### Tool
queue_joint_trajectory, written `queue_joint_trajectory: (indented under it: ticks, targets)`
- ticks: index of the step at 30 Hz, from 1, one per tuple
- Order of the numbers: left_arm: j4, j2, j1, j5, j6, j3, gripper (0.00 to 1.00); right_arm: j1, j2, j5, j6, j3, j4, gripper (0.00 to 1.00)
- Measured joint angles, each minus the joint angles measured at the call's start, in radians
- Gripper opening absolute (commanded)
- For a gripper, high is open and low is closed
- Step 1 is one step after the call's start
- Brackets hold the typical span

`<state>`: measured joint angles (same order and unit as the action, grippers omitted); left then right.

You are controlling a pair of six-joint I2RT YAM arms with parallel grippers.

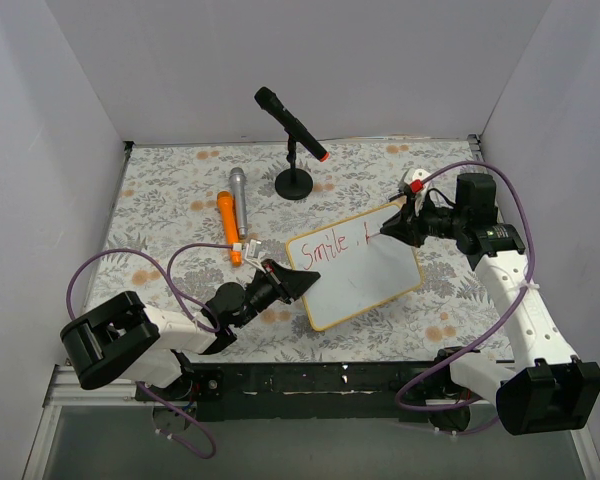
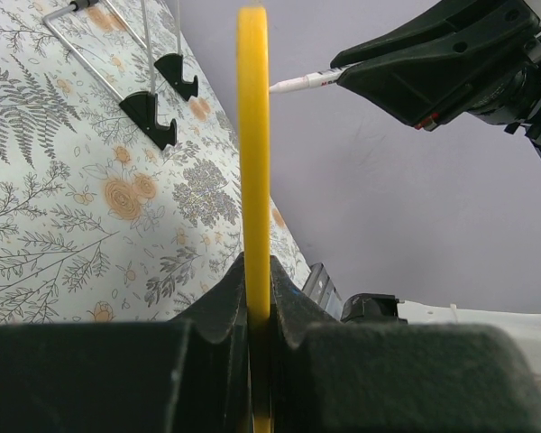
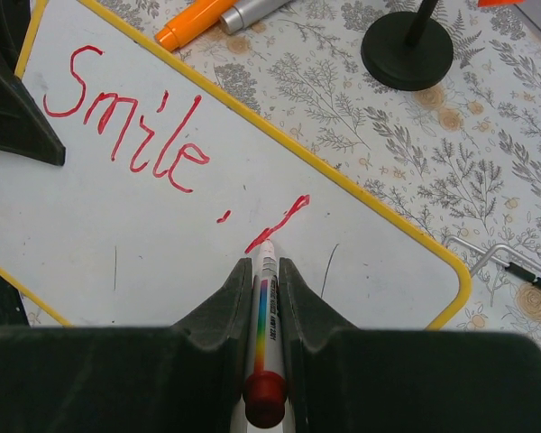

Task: Write a sentence on the whiteboard

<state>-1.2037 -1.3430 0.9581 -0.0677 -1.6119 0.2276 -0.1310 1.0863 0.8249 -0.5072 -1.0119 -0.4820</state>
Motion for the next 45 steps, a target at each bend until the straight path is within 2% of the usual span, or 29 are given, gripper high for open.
queue_joint_trajectory:
  ticks: [11,24,45]
  targets:
    - [0.0,-0.002,0.0,0.0,0.0,0.0,0.0,0.01,0.002,-0.035,0.031,0.0,0.047,0.01]
    - [0.003,-0.002,0.0,0.0,0.0,0.0,0.0,0.025,-0.003,-0.044,-0.005,0.0,0.007,0.01]
    - [-0.001,-0.007,0.0,0.001,-0.002,0.0,0.0,0.025,-0.005,0.032,-0.027,0.013,-0.048,0.01]
